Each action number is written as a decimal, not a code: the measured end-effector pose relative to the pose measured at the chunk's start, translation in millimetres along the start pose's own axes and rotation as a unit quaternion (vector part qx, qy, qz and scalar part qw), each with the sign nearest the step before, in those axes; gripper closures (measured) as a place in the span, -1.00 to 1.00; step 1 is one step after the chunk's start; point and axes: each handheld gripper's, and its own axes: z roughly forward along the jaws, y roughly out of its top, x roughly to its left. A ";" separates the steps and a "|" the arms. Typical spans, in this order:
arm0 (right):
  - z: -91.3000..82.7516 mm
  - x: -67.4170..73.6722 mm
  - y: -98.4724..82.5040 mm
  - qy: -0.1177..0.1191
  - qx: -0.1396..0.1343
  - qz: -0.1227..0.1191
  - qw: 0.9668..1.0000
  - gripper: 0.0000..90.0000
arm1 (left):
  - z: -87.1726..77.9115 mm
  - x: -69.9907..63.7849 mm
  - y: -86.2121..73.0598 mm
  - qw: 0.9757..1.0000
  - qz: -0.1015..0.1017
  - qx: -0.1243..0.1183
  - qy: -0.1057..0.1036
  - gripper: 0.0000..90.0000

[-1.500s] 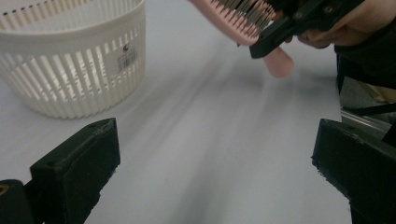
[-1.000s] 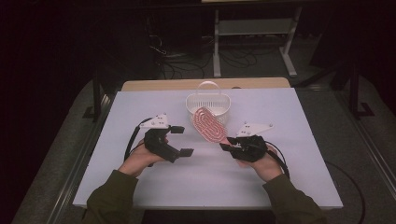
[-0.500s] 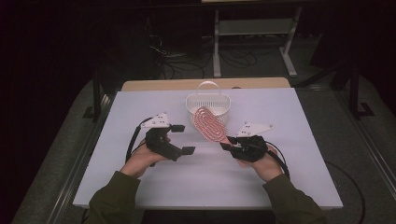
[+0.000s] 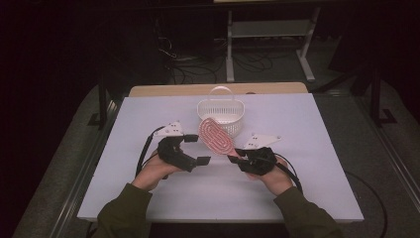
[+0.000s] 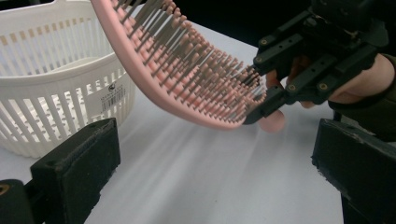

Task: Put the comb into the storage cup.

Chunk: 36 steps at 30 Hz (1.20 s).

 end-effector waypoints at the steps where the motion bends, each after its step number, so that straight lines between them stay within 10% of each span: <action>1: 0.5 0.9 -0.1 0.001 0.000 0.000 1.000 0.52 | 0.2 -0.1 0.1 1.000 -0.001 0.000 0.001 -0.98; 36: 14.0 20.3 1.5 0.030 -0.015 -0.009 0.999 0.52 | 0.0 -3.5 5.3 0.997 -0.043 -0.020 0.053 -0.57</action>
